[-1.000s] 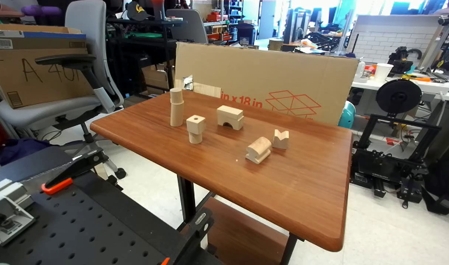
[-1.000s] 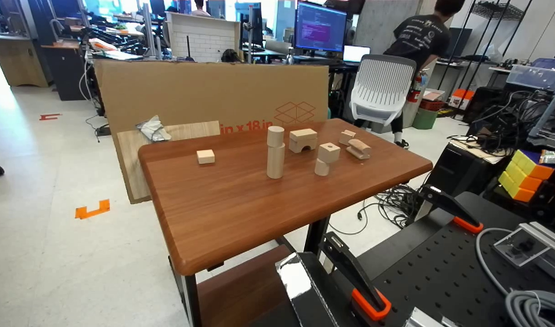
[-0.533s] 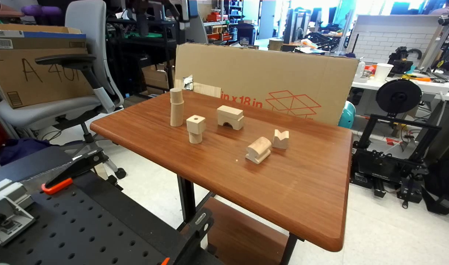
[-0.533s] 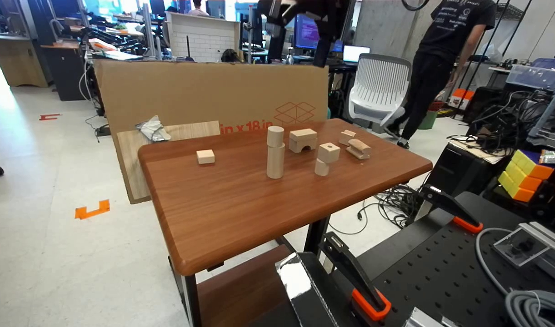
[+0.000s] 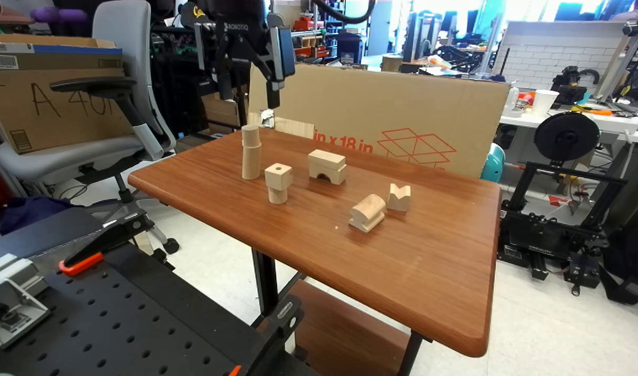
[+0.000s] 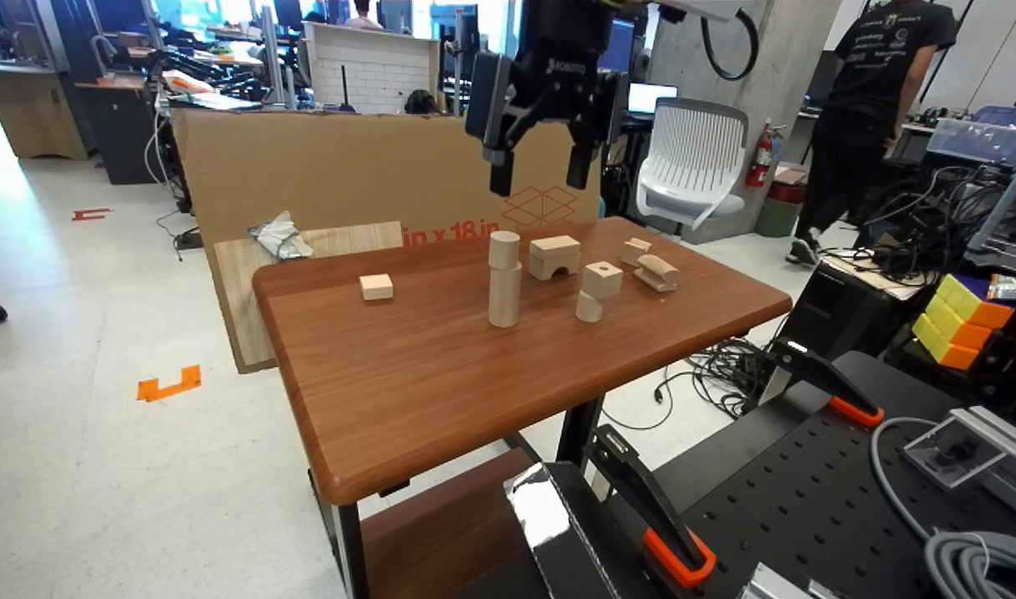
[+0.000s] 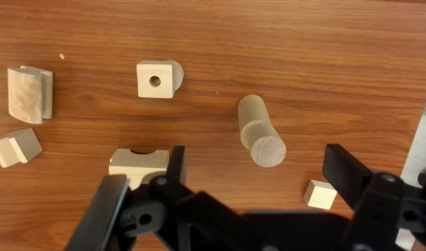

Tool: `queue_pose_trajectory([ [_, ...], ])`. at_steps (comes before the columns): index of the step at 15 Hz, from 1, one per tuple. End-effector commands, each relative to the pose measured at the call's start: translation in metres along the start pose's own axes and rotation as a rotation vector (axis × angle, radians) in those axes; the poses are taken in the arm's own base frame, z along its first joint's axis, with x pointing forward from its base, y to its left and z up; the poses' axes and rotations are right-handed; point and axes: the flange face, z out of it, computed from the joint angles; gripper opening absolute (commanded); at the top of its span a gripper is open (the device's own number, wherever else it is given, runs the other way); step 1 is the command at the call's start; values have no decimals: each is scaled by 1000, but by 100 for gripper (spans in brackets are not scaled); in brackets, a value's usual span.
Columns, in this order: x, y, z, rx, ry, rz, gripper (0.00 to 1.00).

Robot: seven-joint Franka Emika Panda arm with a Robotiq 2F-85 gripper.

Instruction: Pick the cylindrical block and put it on the square block

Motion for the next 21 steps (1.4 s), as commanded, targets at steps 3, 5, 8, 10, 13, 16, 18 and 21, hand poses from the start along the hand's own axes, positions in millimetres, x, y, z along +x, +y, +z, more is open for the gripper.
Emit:
queue_pose_trajectory([
  [3,23,-9,30,-41,-17,21,100],
  [5,28,-14,38,-41,-29,22,100],
  [8,33,-21,47,-42,-41,22,100],
  [10,34,-25,52,-44,-56,19,99],
  [13,34,-29,55,-48,-67,17,69],
  [16,35,-31,57,-55,-69,28,43],
  [18,35,-30,56,-55,-72,48,28],
  [21,36,-25,53,-63,-75,97,8],
])
